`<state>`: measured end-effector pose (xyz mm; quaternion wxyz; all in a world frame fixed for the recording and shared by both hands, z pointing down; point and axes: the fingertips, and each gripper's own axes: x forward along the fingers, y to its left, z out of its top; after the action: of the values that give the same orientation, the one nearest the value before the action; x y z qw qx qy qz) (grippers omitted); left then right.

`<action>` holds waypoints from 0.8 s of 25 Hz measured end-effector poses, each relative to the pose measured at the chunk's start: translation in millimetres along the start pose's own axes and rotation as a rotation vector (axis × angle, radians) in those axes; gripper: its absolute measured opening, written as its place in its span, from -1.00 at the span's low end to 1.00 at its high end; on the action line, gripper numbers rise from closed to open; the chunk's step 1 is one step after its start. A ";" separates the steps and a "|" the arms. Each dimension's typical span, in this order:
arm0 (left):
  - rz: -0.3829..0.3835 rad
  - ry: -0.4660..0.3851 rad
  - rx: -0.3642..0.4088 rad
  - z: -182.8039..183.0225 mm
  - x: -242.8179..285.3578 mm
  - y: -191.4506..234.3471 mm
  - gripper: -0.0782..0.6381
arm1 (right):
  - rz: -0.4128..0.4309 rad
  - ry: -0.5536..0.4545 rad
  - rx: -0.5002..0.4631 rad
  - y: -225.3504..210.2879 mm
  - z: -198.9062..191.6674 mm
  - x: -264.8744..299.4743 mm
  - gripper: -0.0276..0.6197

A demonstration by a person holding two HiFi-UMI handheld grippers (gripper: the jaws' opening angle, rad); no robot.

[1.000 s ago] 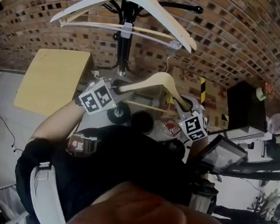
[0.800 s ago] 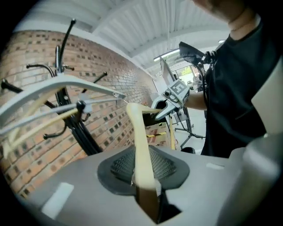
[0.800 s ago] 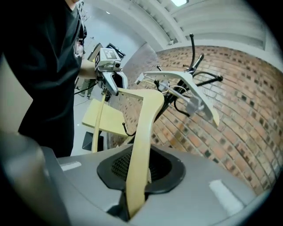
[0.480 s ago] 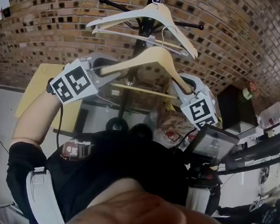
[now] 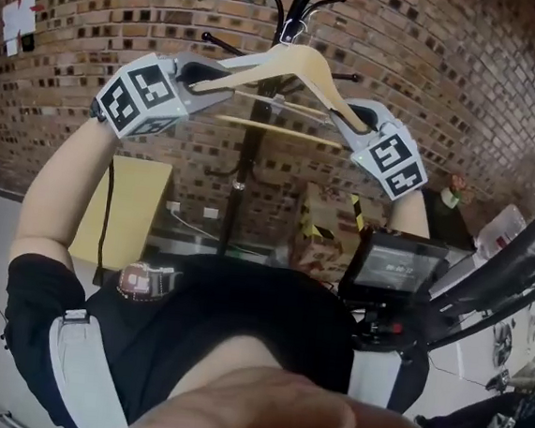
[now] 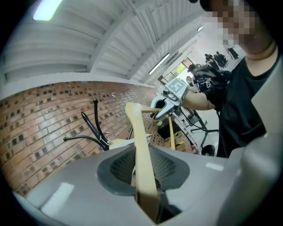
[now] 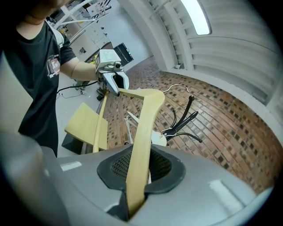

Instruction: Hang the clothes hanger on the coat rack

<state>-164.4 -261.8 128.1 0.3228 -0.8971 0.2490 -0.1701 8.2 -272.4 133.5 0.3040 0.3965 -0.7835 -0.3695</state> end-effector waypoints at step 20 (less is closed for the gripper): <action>0.028 -0.039 -0.098 18.6 33.3 105.5 -0.53 | 0.054 0.072 0.000 -108.5 20.1 53.4 -0.72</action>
<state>-164.1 -341.5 49.1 0.2857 -0.9114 0.2631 -0.1359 9.0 -355.5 43.4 0.3416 0.3884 -0.7825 -0.3466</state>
